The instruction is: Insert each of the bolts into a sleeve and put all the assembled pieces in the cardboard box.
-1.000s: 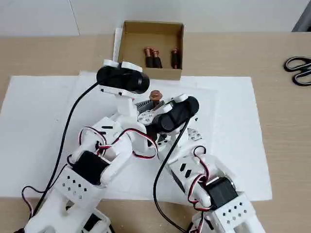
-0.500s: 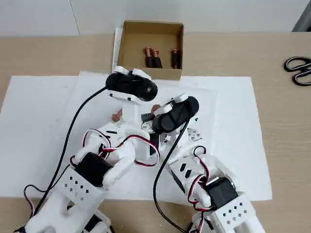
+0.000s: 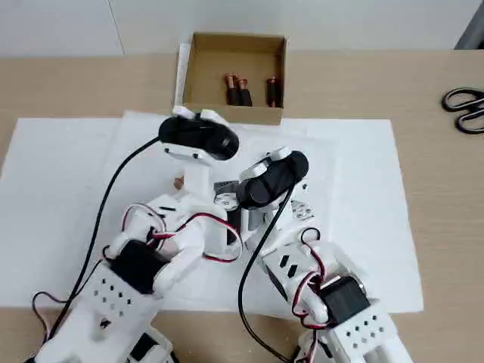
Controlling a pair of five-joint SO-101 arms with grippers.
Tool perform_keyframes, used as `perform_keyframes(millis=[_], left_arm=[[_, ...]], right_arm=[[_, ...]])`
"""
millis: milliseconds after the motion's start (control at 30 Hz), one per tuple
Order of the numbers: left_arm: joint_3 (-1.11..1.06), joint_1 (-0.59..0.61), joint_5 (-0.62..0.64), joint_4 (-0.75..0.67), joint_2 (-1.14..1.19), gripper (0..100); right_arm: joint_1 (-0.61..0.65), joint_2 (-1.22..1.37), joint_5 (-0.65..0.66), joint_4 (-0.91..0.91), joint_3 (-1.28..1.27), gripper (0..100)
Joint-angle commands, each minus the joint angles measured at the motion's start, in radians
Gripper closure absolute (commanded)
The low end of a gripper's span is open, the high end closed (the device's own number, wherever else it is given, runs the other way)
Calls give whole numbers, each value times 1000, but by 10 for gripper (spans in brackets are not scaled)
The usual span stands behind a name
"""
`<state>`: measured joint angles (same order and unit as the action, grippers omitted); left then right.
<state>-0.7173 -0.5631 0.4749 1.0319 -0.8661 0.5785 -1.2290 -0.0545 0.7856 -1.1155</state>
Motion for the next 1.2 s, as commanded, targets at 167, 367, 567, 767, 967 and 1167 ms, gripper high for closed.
perform_keyframes(millis=[167,367,567,767,967,1167], left_arm=[[47,129,-68,199,-175,761],[47,255,-120,319,-328,761],[45,437,-120,341,-399,761],[45,516,-120,339,-420,761],[44,519,-118,339,-416,761],[44,519,-117,336,-416,763]], right_arm=[[-62,-1,-6,-2,68,995],[-180,18,2,38,147,995],[-220,277,55,266,512,994],[-246,673,55,295,1005,994],[-283,1167,55,272,1438,991],[-311,1624,52,93,1818,991]])
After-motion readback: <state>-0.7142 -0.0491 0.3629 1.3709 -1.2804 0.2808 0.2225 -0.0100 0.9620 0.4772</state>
